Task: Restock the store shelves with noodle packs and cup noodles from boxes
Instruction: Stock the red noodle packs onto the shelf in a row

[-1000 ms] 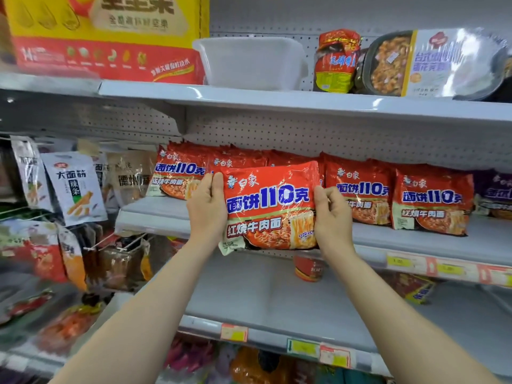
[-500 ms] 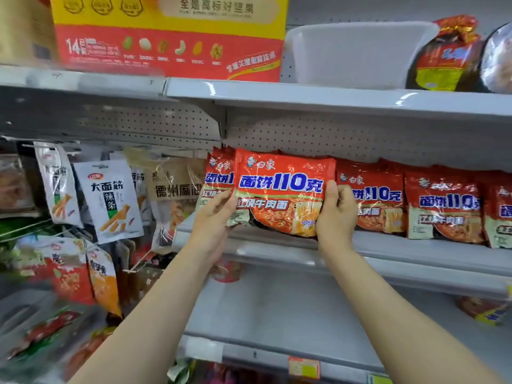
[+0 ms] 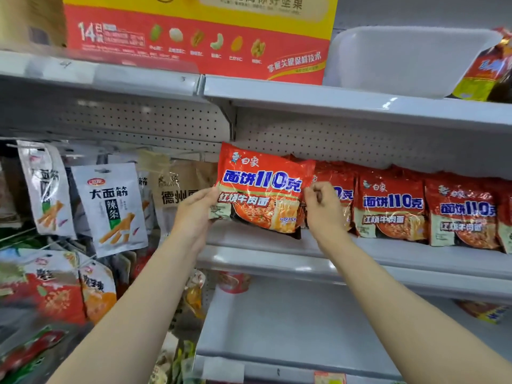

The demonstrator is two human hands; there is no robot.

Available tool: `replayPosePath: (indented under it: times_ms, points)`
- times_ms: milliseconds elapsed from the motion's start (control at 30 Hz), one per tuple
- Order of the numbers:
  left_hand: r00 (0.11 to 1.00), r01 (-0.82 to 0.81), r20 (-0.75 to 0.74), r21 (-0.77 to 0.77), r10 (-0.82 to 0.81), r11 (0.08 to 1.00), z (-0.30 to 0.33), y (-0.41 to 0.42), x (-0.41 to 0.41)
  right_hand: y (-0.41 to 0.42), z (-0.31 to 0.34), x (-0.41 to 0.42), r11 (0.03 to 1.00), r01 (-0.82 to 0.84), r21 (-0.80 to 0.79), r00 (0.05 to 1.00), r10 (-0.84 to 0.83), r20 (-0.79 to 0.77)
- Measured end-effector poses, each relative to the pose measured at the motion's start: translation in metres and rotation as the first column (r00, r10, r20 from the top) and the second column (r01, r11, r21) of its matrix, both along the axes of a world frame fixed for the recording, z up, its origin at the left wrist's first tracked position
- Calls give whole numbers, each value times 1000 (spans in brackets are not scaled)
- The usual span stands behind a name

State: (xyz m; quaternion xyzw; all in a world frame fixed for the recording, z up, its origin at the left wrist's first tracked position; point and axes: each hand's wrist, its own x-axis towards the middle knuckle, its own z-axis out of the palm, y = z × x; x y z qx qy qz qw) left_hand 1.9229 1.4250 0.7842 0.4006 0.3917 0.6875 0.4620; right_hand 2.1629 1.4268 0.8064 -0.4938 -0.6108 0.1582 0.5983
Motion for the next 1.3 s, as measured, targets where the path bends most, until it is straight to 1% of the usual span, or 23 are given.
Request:
replayPosePath:
  times_ms: [67,133,200,300,367,533,667,833,1000,1133,1233,1300]
  points:
    - [1000,4,-21,-48,-5,999,1,7,-12,6,1,-4,1000,12,-13,1000,-12,-18]
    - [996,-44,-87,-92,36,995,3,14,-22,14,2,-6,999,31,-30,999,-32,-23]
    - [984,-75,-170,-88,59,993,2,18,-26,22,1,-7,997,57,-47,998,-58,-19]
    - [954,-69,-299,-97,37,993,1,23,-30,28,2,-12,992,108,-66,994,-110,-22]
    - [935,-71,-353,-100,32,992,1,28,-31,31,3,-14,988,125,-88,990,-129,-47]
    - [946,-66,-324,-155,13,986,3,39,-30,36,2,-20,986,75,-145,984,-97,-148]
    - [946,-69,-325,-162,13,984,3,44,-28,40,3,-23,988,30,-152,972,-64,-225]
    - [945,-70,-327,-155,16,985,3,52,-30,48,2,-26,989,55,-139,974,-84,-212]
    - [919,-100,-394,-149,34,984,-3,51,-29,53,-1,-26,985,56,-163,976,-89,-197]
    - [901,-109,-431,-101,56,989,-5,42,-25,48,-1,-27,983,69,-169,977,-101,-186]
    - [859,-132,-505,-66,81,989,-8,35,-23,42,-2,-29,983,96,-157,980,-121,-157]
    - [768,-216,-612,25,186,976,-10,32,-23,38,-5,-30,980,153,-127,981,-166,-100]
